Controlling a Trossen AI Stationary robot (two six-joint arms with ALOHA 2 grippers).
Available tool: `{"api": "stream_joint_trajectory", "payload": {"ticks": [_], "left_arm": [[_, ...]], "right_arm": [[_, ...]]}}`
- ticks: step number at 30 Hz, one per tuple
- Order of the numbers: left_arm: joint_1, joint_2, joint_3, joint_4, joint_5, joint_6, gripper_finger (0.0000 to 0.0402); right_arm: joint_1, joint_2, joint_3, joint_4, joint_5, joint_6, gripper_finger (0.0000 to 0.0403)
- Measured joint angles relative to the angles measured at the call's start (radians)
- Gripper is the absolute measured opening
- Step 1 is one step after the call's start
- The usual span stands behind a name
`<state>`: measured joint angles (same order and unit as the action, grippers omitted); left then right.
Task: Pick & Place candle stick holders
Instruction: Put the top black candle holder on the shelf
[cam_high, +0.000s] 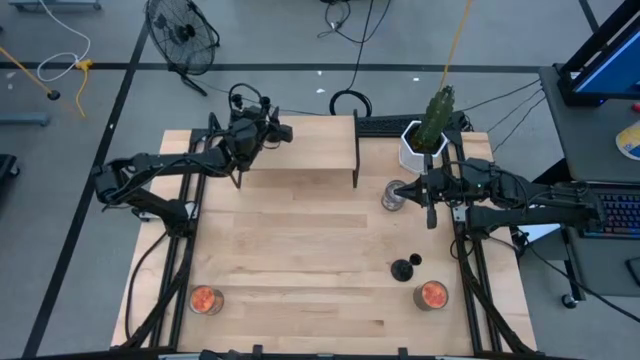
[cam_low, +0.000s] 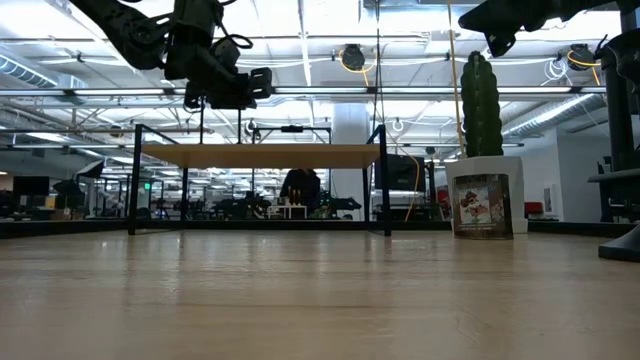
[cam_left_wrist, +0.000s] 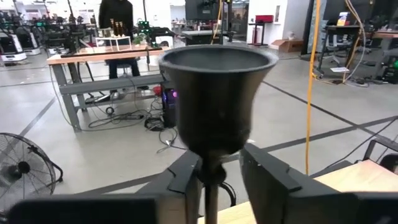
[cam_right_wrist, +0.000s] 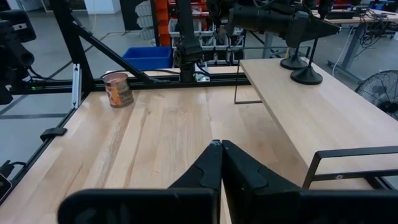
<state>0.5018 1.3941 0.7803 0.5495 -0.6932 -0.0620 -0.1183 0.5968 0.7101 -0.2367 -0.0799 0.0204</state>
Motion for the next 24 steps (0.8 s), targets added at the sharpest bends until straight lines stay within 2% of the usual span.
{"api": "stream_joint_trajectory", "payload": {"ticks": [4,12,17,24], "left_arm": [[0.000,0.000,0.000,0.000,-0.064,-0.003,0.0164],[-0.028,-0.003,0.000,0.000,-0.058,-0.014,0.0221],[-0.055,-0.003,0.000,-0.003,-0.065,0.012,0.0232],[-0.083,-0.003,0.000,-0.034,-0.139,0.031,0.0228]], "right_arm": [[0.000,0.000,0.000,0.000,-0.002,0.001,0.0000],[0.000,0.000,0.000,0.000,-0.003,0.002,0.0000],[0.000,0.000,0.000,0.000,-0.003,0.002,0.0000],[0.000,0.000,0.000,0.000,-0.003,0.002,0.0000]]}}
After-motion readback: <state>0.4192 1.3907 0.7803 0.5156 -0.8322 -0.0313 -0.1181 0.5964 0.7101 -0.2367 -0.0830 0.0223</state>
